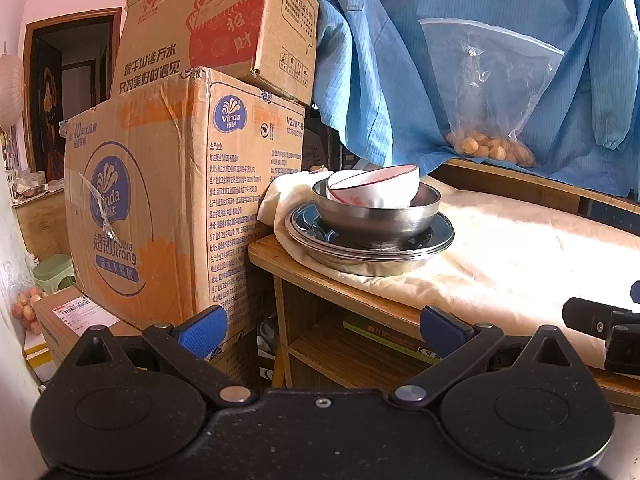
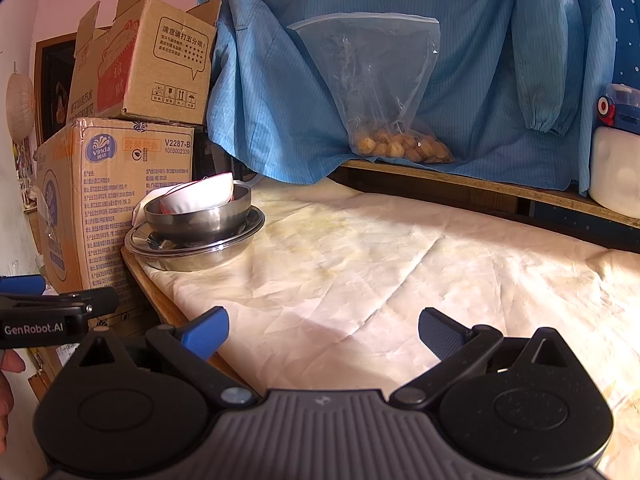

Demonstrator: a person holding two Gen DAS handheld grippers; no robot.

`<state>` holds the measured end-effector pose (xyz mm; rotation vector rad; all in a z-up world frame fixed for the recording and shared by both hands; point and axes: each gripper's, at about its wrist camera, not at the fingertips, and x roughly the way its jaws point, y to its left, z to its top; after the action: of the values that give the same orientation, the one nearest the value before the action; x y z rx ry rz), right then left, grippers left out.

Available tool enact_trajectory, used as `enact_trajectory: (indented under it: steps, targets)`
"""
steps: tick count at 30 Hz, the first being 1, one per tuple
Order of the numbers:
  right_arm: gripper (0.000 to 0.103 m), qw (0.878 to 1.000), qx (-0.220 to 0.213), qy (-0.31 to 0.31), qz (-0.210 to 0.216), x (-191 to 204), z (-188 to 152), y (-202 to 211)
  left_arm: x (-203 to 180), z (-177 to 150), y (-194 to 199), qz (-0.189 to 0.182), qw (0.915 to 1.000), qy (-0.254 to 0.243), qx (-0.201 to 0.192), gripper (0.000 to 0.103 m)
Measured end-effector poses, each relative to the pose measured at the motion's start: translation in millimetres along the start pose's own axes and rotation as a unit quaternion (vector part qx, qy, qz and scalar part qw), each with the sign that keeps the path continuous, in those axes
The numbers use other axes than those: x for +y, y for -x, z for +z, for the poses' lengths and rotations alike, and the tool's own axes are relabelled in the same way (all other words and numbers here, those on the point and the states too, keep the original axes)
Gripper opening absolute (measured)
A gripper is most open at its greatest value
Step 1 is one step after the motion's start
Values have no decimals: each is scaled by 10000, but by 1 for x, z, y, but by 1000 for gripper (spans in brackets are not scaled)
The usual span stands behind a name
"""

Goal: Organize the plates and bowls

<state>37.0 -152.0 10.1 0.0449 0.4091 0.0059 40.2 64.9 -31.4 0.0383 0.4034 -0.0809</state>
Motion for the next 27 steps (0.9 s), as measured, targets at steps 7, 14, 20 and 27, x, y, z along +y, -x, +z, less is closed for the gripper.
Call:
enact_trajectory:
  steps: [7, 14, 20, 27]
  targets:
    - [103, 10000, -2, 1, 0, 0, 0, 0, -2, 0, 1, -12, 10000, -17, -1, 102]
    - [103, 10000, -3, -3, 3, 0, 0, 0, -2, 0, 1, 0, 10000, -28, 62, 102]
    - [103, 10000, 1, 1, 7, 0, 0, 0, -1, 0, 0, 19, 10000, -8, 64, 102]
    - [103, 10000, -2, -2, 5, -1, 1, 1, 0, -1, 1, -7, 10000, 22, 55, 102]
